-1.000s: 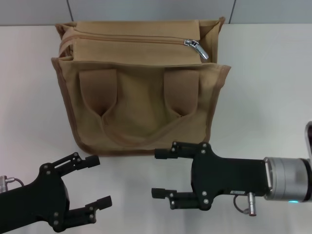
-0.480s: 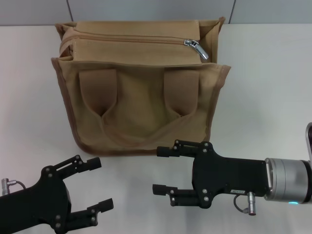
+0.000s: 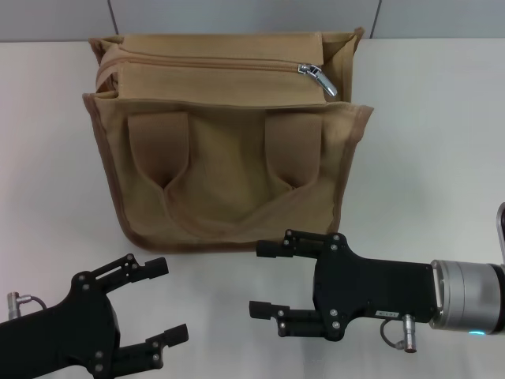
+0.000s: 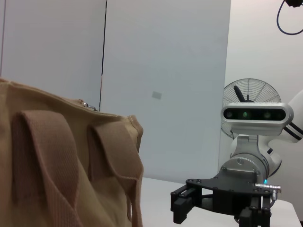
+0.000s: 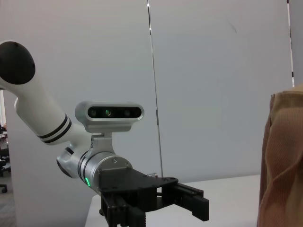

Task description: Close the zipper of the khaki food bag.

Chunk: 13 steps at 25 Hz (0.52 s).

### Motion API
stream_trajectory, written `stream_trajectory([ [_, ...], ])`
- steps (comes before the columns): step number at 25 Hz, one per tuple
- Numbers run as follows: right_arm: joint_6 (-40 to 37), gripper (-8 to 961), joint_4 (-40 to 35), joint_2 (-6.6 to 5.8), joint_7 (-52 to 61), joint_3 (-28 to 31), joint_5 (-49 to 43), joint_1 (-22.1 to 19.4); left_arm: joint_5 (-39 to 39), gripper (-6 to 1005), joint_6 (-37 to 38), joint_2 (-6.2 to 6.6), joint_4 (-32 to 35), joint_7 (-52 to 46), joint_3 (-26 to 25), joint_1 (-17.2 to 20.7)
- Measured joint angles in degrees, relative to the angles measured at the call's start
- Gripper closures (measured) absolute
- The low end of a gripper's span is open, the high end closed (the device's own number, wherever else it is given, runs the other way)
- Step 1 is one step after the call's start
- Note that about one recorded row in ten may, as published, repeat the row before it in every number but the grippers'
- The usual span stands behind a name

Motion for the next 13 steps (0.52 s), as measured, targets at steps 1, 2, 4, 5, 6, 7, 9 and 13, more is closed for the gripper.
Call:
stream_trajectory([
  [1,0.0,242,0.0,0.0,0.0,0.0,0.0,0.0,0.0,185,0.0,-0.03,0.0,0.0,0.0,0.0],
  [2,0.0,242,0.1,0.0,0.0,0.0,0.0,0.0,0.0,185,0.0,-0.05,-0.1,0.0,0.0,0.0],
  [4,0.0,242,0.2,0.0,-0.2,0.1,0.0,0.0,0.0,184,-0.1,-0.07,-0.1,0.0,0.0,0.1],
  [5,0.0,242,0.3,0.0,-0.4,0.1,0.1,-0.1,0.0,184,-0.1,-0.07,-0.1,0.0,0.0,0.3],
  [6,0.0,242,0.3,0.0,-0.4,0.1,0.1,-0.1,0.0,184,-0.1,-0.07,-0.1,0.0,0.0,0.3],
  [7,0.0,242,0.4,0.0,-0.4,0.1,0.1,-0.1,0.0,184,-0.1,-0.07,-0.1,0.0,0.0,0.4],
  [9,0.0,242,0.4,0.0,-0.4,0.1,0.1,-0.1,0.0,184,-0.1,-0.08,-0.1,0.1,0.0,0.6],
  [13,0.0,242,0.4,0.0,-0.5,0.0,0.1,-0.1,0.0,184,-0.2,-0.18,-0.1,0.1,0.0,0.7],
])
